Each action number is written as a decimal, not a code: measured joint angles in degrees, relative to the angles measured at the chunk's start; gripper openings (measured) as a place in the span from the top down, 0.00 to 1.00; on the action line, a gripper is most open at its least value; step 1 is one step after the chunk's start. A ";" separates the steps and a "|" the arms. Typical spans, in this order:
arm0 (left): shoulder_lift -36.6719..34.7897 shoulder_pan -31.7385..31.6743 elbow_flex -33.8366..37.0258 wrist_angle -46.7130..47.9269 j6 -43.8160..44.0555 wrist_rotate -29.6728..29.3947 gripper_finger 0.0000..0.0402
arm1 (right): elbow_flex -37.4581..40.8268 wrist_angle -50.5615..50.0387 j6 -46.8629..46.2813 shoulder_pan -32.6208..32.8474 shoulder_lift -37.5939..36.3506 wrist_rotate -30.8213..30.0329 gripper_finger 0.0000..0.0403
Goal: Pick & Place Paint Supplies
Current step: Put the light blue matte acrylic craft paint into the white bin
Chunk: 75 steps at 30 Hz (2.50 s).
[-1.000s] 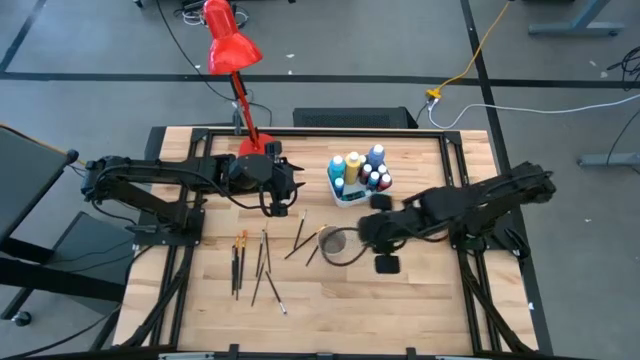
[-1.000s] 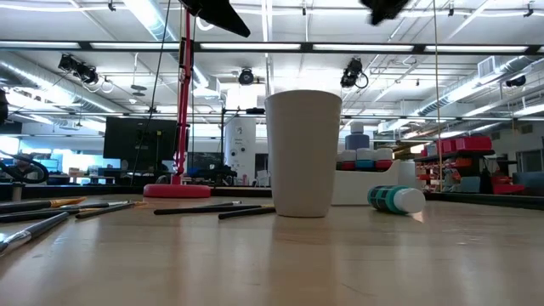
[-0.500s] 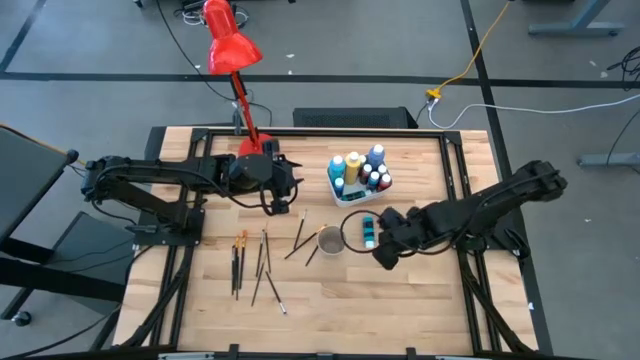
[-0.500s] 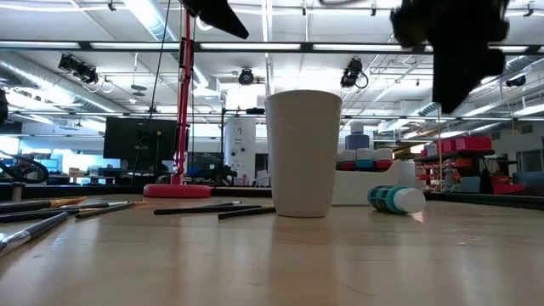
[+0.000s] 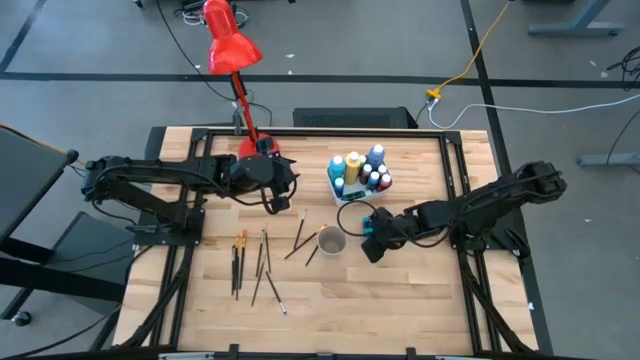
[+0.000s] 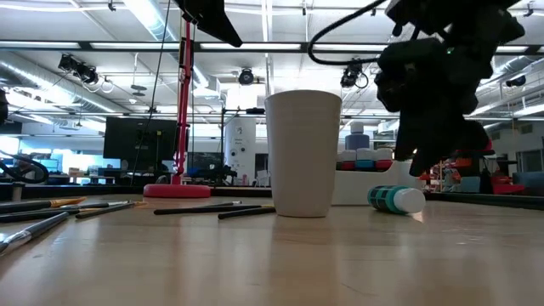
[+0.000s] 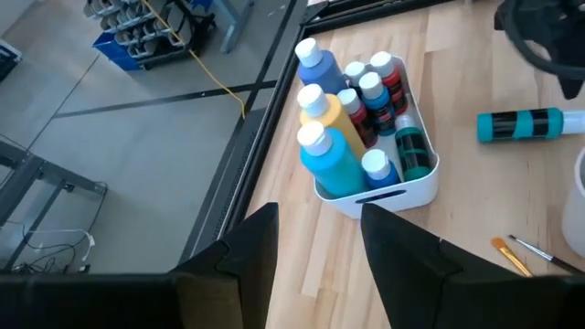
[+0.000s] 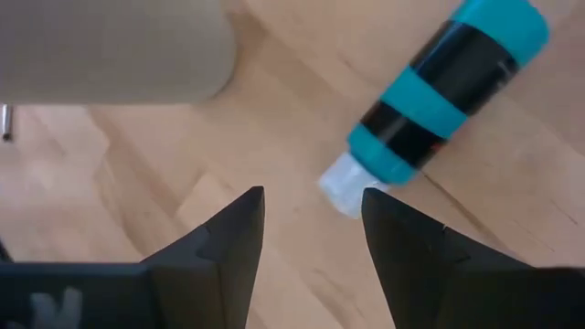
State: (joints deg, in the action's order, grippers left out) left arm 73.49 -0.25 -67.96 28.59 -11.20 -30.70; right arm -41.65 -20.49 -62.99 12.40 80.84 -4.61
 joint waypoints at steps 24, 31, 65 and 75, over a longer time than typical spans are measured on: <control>0.00 0.01 0.00 0.22 -0.13 0.02 0.58 | 2.14 -0.16 -0.43 -5.46 6.86 -1.80 0.54; 0.00 0.02 0.00 0.25 -0.11 0.04 0.58 | 2.00 -5.83 4.05 -8.43 6.30 -1.79 0.54; 0.00 0.00 -0.02 0.27 0.74 0.07 0.58 | 2.18 -2.35 -2.66 -9.33 6.47 -6.66 0.54; 0.00 0.01 -0.02 0.27 0.74 0.07 0.58 | 2.17 -10.18 -3.39 -9.33 6.43 -10.05 0.64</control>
State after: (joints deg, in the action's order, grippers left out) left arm 73.49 -0.24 -67.99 28.86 -10.46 -30.62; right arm -39.48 -30.67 -66.38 3.07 87.26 -14.66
